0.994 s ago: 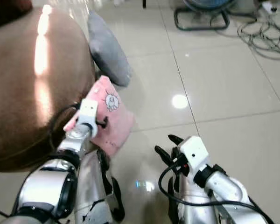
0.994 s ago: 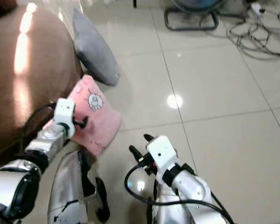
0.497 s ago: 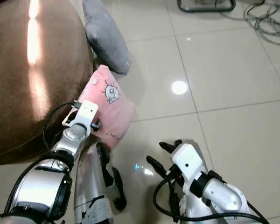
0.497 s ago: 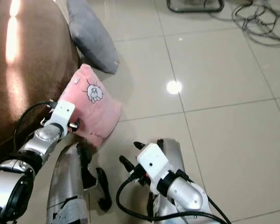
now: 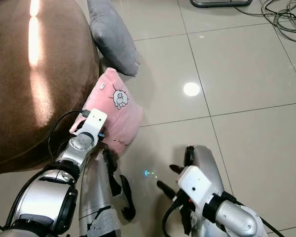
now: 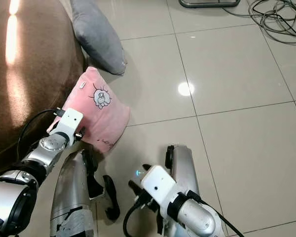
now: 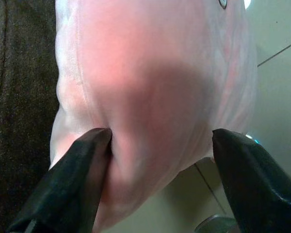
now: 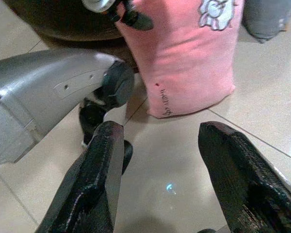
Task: Move the pillow to the sofa from floor
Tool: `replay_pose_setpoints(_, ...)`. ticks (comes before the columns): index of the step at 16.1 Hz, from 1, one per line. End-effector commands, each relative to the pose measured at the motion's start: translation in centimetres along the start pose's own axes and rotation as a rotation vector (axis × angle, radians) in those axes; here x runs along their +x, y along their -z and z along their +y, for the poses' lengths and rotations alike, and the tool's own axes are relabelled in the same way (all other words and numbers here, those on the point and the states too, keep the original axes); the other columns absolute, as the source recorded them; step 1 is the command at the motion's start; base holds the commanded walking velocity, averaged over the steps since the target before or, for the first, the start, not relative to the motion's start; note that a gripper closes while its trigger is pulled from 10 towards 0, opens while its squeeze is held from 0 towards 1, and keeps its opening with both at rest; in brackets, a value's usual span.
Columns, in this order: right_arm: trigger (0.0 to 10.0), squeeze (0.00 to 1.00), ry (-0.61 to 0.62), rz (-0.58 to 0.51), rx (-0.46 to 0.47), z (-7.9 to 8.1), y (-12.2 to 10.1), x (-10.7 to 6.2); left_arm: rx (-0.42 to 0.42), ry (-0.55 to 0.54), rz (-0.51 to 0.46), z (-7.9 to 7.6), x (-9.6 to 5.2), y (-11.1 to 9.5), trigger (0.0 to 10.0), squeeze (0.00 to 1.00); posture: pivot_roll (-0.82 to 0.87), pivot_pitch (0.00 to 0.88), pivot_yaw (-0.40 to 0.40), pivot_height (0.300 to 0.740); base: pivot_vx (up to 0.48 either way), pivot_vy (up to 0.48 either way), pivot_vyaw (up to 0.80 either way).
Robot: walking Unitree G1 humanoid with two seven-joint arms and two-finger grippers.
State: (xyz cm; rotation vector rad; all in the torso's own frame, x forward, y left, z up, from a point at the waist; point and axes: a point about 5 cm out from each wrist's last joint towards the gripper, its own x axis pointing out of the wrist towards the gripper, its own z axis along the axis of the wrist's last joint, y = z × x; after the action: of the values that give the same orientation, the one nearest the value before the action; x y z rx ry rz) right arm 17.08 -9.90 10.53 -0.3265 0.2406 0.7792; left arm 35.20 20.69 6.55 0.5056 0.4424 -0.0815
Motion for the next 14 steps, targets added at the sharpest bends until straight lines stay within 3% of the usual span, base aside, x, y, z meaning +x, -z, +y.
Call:
replay_pose_setpoints(1,10.0,0.00,0.004,0.011,0.020,0.32,0.29,-0.20,-0.012,0.019,0.046,-0.50,-0.27,1.52,0.0,0.00,-0.23,0.434,0.052,0.543,0.000,0.000,0.00)
replay_pose_setpoints(14,10.0,0.00,0.058,0.005,0.013,0.01,0.48,-0.39,-0.106,0.060,0.030,-0.82,-0.15,0.96,0.0,0.00,-0.22,0.412,0.062,0.543,0.000,0.000,0.00)
